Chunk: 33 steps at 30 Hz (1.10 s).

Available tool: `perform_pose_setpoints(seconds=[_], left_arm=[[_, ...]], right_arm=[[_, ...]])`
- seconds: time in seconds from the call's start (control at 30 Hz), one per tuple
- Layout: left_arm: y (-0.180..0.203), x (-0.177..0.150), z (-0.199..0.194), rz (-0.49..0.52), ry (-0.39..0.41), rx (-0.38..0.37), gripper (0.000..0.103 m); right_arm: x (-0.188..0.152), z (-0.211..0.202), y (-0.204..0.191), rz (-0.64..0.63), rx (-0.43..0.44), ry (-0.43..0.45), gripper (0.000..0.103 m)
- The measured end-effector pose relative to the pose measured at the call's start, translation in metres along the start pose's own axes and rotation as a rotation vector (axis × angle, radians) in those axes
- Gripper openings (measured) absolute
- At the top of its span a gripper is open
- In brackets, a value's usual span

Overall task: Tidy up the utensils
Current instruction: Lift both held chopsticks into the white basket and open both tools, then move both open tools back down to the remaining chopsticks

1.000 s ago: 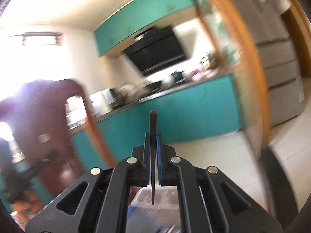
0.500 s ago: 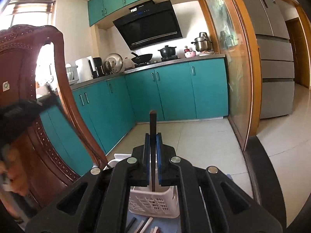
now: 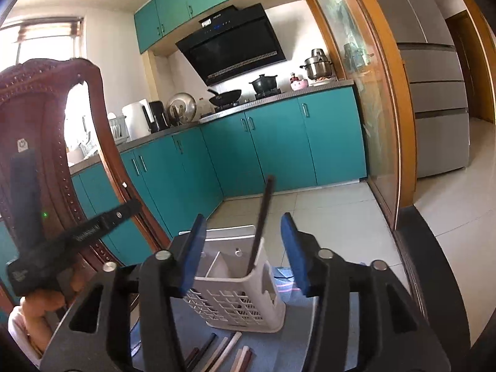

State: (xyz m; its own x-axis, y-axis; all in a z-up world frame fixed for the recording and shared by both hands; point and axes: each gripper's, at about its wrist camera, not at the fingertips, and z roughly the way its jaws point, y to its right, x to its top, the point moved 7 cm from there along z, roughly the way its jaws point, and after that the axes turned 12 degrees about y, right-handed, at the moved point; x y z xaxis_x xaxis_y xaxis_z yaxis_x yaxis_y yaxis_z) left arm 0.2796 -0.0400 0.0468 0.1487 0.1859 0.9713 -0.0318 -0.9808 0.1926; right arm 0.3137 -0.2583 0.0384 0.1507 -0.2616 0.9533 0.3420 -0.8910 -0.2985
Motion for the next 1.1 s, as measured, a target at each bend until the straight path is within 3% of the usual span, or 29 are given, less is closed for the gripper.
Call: perform_pose_setpoints(seconds=[0.23, 0.3, 0.37, 0.53, 0.6, 0.7, 0.77, 0.87, 1.0, 1.07, 1.1], left_arm=[[0.000, 0.002, -0.021, -0.015, 0.071, -0.002, 0.043], [-0.009, 0.007, -0.038, -0.049, 0.133, 0.034, 0.046], [-0.021, 0.010, -0.057, -0.071, 0.201, 0.081, 0.047], [-0.039, -0.001, -0.084, -0.008, 0.236, 0.154, 0.047], [-0.046, -0.020, -0.085, 0.014, 0.183, 0.165, 0.047], [-0.051, -0.061, -0.066, 0.029, -0.012, 0.132, 0.047], [-0.052, -0.089, -0.050, 0.048, -0.155, 0.118, 0.047], [-0.055, -0.116, -0.040, 0.061, -0.268, 0.097, 0.047], [-0.060, -0.137, -0.037, 0.075, -0.359, 0.089, 0.047], [-0.060, -0.146, -0.038, 0.086, -0.402, 0.071, 0.051], [-0.059, -0.151, -0.038, 0.100, -0.421, 0.066, 0.052]], right_arm=[[0.010, -0.041, 0.023, 0.034, 0.002, 0.098, 0.070], [0.006, -0.048, 0.030, 0.026, -0.020, 0.087, 0.070], [-0.005, -0.053, 0.036, 0.020, -0.036, 0.045, 0.070], [-0.061, -0.043, 0.038, -0.017, -0.087, -0.190, 0.069], [-0.094, -0.027, 0.035, -0.022, -0.108, -0.333, 0.063], [-0.155, -0.001, 0.025, 0.047, -0.072, -0.579, 0.053], [-0.184, 0.010, 0.016, 0.007, -0.094, -0.667, 0.050], [-0.209, 0.022, 0.000, -0.067, -0.092, -0.728, 0.050], [-0.218, 0.029, -0.018, -0.199, -0.103, -0.715, 0.051], [-0.221, 0.028, -0.025, -0.267, -0.110, -0.712, 0.045], [-0.223, 0.026, -0.029, -0.273, -0.095, -0.715, 0.031]])
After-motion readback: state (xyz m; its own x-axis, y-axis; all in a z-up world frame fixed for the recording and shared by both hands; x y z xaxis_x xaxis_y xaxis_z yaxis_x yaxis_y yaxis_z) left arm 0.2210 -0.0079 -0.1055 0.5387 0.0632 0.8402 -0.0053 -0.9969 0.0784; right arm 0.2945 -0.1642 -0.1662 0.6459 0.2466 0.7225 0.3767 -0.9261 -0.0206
